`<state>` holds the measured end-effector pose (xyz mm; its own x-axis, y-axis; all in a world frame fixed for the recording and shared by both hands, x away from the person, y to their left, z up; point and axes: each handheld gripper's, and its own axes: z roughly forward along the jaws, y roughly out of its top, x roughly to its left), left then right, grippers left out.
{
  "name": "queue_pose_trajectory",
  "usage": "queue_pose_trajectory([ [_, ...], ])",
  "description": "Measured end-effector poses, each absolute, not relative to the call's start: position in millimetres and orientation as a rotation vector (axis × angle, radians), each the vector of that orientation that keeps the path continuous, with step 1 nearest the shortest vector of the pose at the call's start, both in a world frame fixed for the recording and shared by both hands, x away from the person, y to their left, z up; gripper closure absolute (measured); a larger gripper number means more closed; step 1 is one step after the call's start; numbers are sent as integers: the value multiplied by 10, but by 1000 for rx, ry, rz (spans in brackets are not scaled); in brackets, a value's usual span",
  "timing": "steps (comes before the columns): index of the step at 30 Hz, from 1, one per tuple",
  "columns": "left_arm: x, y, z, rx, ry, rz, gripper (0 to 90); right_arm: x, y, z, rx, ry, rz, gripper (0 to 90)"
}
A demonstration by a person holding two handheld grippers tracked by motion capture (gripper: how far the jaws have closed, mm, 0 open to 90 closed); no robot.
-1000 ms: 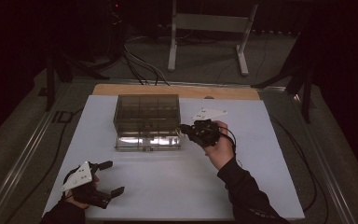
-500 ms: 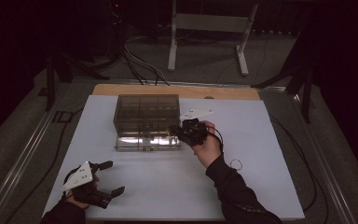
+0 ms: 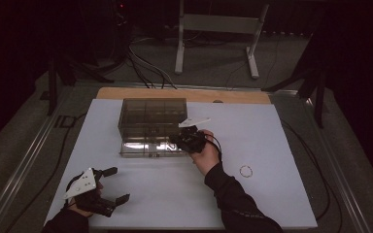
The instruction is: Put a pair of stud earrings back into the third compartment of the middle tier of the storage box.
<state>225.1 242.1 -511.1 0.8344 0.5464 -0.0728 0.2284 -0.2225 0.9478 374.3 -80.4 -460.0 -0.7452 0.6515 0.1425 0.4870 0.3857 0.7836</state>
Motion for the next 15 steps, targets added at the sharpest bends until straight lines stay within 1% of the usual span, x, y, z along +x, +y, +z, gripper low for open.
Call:
queue_pose_trajectory([
  [3, 2250, 2420, -5110, 1808, 587, 328, 6, 3781, -821, -4683, 1053, 2457, 1274, 879],
  [6, 2252, 2424, -5112, 1803, 592, 327, 6, 3801, -852, -4690, 1073, 2435, 1263, 875],
  [7, 2251, 2422, -5113, 1805, 591, 327, 6, 3807, -860, -4694, 1078, 2432, 1257, 854],
  [9, 2254, 2420, -5114, 1807, 589, 326, 6, 3810, -866, -4701, 1068, 2435, 1242, 753],
  [10, 2255, 2420, -5114, 1805, 591, 326, 6, 3811, -864, -4704, 1060, 2439, 1233, 687],
  [12, 2250, 2420, -5113, 1804, 590, 326, 6, 3805, -875, -4700, 1048, 2428, 1244, 601],
  [13, 2249, 2420, -5114, 1804, 590, 325, 6, 3802, -881, -4692, 1047, 2432, 1250, 562],
  [15, 2255, 2423, -5112, 1803, 590, 326, 7, 3783, -892, -4666, 1035, 2430, 1260, 516],
])
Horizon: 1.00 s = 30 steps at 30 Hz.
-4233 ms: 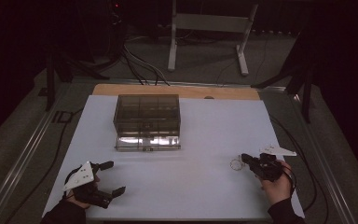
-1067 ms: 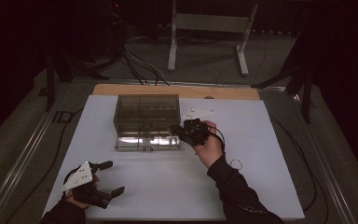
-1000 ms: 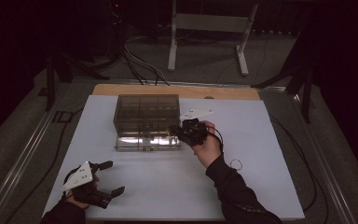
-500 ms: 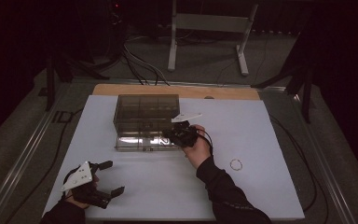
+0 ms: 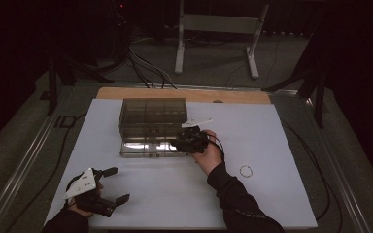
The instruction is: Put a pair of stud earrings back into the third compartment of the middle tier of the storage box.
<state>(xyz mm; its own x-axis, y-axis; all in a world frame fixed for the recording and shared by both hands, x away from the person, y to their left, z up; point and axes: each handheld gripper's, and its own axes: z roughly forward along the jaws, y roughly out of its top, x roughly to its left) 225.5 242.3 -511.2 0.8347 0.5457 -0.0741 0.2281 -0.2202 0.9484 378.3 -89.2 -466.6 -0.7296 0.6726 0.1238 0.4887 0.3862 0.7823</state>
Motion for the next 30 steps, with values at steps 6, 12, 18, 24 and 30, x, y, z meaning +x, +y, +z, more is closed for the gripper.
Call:
queue_pose_trajectory([
  [6, 2255, 2420, -5111, 1801, 591, 323, 6, 3705, -960, -4553, 997, 2411, 1318, 325],
  [12, 2254, 2421, -5110, 1801, 592, 324, 6, 3647, -1076, -4437, 957, 2418, 1371, 145],
  [18, 2254, 2419, -5108, 1801, 592, 325, 6, 3574, -1253, -4339, 950, 2396, 1368, 143],
  [24, 2253, 2419, -5106, 1801, 591, 326, 6, 3520, -1535, -4285, 973, 2352, 1339, 144],
  [30, 2258, 2413, -5112, 1801, 594, 324, 6, 3469, -1871, -4331, 1028, 2314, 1303, 145],
])
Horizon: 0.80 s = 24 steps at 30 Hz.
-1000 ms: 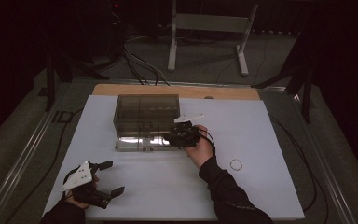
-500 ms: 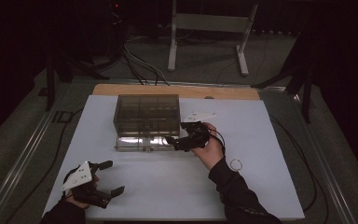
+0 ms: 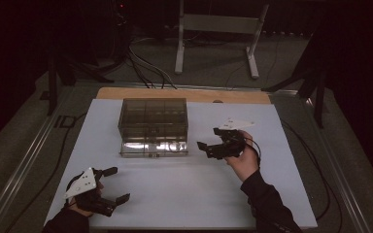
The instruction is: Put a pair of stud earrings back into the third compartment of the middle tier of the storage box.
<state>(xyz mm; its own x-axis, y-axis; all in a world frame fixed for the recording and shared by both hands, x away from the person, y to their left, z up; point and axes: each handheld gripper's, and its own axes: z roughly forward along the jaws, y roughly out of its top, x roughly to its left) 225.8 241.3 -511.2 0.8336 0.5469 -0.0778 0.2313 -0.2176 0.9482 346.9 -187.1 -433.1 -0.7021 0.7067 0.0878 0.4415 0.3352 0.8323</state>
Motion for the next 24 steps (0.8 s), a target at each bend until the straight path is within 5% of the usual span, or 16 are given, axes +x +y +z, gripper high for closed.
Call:
queue_pose_trajectory([
  [24, 2262, 2399, -5115, 1805, 593, 316, 6, 3014, -2759, -4777, 1260, 2226, 1215, 192],
])
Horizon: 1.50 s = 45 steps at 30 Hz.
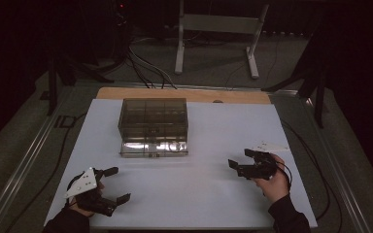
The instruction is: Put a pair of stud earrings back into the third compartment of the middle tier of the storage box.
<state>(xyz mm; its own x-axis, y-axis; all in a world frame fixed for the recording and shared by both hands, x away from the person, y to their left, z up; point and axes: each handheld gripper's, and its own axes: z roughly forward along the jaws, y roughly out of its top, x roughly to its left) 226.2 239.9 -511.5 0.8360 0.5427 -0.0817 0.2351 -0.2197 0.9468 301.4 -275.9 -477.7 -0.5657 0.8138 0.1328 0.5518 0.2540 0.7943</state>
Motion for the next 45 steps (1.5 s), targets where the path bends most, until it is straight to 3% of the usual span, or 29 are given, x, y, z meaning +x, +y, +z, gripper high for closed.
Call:
queue_pose_trajectory([
  [3, 2264, 2398, -5116, 1803, 596, 315, 6, 2968, -2824, -4809, 1272, 2226, 1190, 219],
  [10, 2262, 2398, -5113, 1800, 598, 317, 6, 2881, -2927, -4924, 1315, 2254, 1074, 472],
  [13, 2266, 2397, -5113, 1802, 598, 317, 6, 2855, -2935, -4971, 1292, 2279, 1030, 540],
  [26, 2268, 2402, -5118, 1803, 600, 318, 6, 2881, -2881, -5154, 1289, 2354, 912, 751],
  [36, 2269, 2397, -5119, 1803, 602, 318, 6, 2883, -2829, -5161, 1251, 2363, 827, 856],
  [45, 2267, 2395, -5119, 1805, 596, 319, 6, 2892, -2838, -5148, 1278, 2363, 837, 866],
])
